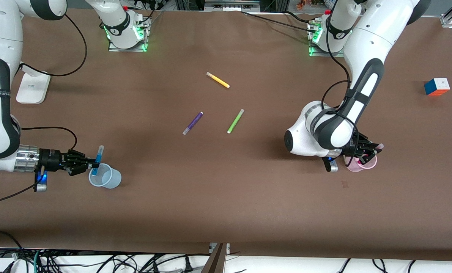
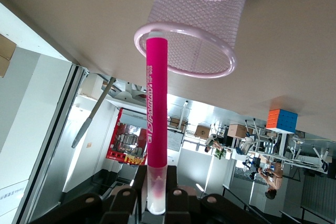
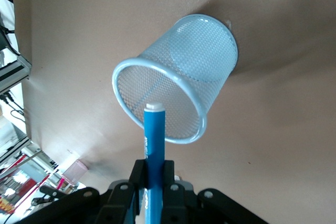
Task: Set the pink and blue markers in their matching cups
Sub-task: 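Carry the blue marker over the blue cup while the left gripper carries pink, then open the right gripper over the blue cup while the left gripper releases pink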
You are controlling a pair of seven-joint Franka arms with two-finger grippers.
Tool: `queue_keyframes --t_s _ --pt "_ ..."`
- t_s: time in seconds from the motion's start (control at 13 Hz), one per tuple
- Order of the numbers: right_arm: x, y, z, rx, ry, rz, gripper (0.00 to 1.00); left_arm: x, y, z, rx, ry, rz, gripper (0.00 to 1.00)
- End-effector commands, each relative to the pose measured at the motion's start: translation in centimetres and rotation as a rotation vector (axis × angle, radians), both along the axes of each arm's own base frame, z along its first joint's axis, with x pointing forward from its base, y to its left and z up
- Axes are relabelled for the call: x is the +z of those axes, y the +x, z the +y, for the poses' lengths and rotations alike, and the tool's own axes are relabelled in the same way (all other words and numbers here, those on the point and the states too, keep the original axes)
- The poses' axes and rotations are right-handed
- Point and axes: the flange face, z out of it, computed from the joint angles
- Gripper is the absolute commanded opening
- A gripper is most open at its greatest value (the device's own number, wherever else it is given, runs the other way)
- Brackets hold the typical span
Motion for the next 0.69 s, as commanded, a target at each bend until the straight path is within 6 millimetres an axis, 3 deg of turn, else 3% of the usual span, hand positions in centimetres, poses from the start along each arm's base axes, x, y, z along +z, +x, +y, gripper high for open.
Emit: queue_keyframes --t_s 0.0,0.23,0.31,0.38,0.54,0.62 --pt "-0.7 0.3 -0.7 -0.002 0.049 -0.022 0.00 0.2 0.8 0.9 -0.008 0.022 0.003 0.00" --pt "-1.5 0.2 -0.8 0.006 0.051 -0.026 0.00 -0.1 0.6 1.1 -0.007 0.026 0.011 0.00" --pt "-1.7 0.2 -0.8 0.006 0.052 -0.023 0.20 -0.6 0.4 1.1 -0.009 0.027 0.018 0.00" --pt "-1.7 0.3 -0.7 0.000 0.058 -0.026 0.34 -1.3 0.3 1.2 -0.007 0.028 0.027 0.00" --pt "-1.9 0.3 -0.7 -0.004 0.063 -0.025 0.46 -3.5 0.0 1.3 -0.006 0.030 0.053 0.00" --pt "-1.8 0.3 -0.7 -0.004 0.063 -0.026 0.47 -3.7 0.0 1.3 -0.007 0.028 0.054 0.00"
